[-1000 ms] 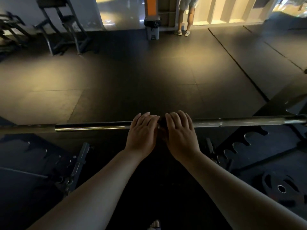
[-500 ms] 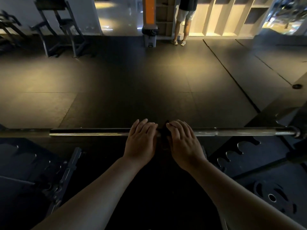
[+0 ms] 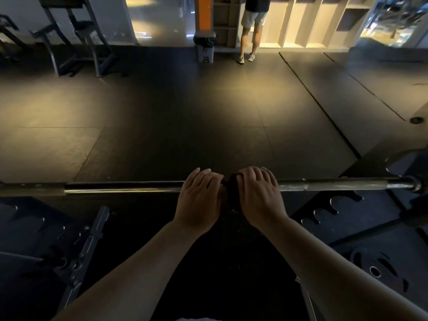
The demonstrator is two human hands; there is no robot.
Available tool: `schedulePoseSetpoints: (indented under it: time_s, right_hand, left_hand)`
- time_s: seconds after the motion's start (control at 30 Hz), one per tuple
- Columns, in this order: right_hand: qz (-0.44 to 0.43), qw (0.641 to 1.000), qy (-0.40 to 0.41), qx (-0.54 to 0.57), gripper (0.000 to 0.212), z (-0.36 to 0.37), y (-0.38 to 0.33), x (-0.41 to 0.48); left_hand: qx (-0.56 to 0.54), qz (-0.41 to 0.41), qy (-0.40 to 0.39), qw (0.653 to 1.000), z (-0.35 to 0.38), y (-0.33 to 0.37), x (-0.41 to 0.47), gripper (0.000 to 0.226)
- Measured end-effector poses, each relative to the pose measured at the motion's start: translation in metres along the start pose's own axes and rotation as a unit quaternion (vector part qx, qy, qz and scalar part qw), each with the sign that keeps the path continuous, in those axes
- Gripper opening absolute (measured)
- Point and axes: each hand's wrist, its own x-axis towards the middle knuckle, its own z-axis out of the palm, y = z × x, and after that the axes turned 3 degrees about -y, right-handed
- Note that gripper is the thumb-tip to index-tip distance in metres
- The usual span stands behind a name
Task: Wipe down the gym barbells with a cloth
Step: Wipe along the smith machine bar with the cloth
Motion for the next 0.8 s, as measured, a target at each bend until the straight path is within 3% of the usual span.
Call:
schedulePoseSetpoints:
  time_s: [0.07, 0.17, 0.23, 0.3, 0.43, 0.53, 0.6, 0.67, 0.8]
  right_hand:
    - [0.027, 0.999, -0.016, 0.008, 0.034, 0.006, -0.017, -0.001]
    - [-0.043, 0.999, -0.006, -0.023, 0.057, 0.017, -0.014, -0.015]
    - [-0.077, 0.996, 0.006, -0.043, 0.049, 0.013, 0.005, -0.015]
    - [-0.035, 0.999, 0.024, -0.025, 0.04, 0.004, 0.012, -0.009]
    - [0.059, 0.998, 0.017, 0.025, 0.046, 0.014, -0.016, -0.012]
    - [-0.008, 1.0, 0.025, 0.011, 0.072, 0.026, -0.018, -0.026]
    - [-0.054, 0.998, 0.03, -0.011, 0.06, 0.023, 0.003, -0.025]
    - [-0.024, 0.999, 0.031, 0.005, 0.047, 0.012, 0.008, -0.02]
    - [0.063, 0.997, 0.027, 0.036, 0.06, 0.017, -0.029, -0.012]
  left_hand:
    - [0.002, 0.004, -0.001, 1.0, -0.002, 0.002, 0.0, 0.045]
    - [-0.013, 0.005, -0.006, 1.0, -0.004, 0.002, 0.0, 0.047]
    - [-0.024, 0.0, -0.023, 0.999, -0.007, 0.003, 0.002, 0.049]
    - [-0.022, 0.008, -0.037, 0.999, -0.009, 0.004, 0.006, 0.048]
    - [0.006, 0.029, -0.055, 0.998, -0.008, 0.007, 0.014, 0.045]
    - [0.014, 0.026, -0.047, 0.998, -0.007, 0.007, 0.013, 0.041]
    - [0.016, 0.036, -0.021, 0.999, -0.005, 0.004, 0.009, 0.04]
    - [0.012, 0.041, 0.002, 0.999, -0.003, 0.002, 0.009, 0.037]
    - [0.015, 0.069, 0.013, 0.997, 0.0, 0.003, 0.01, 0.041]
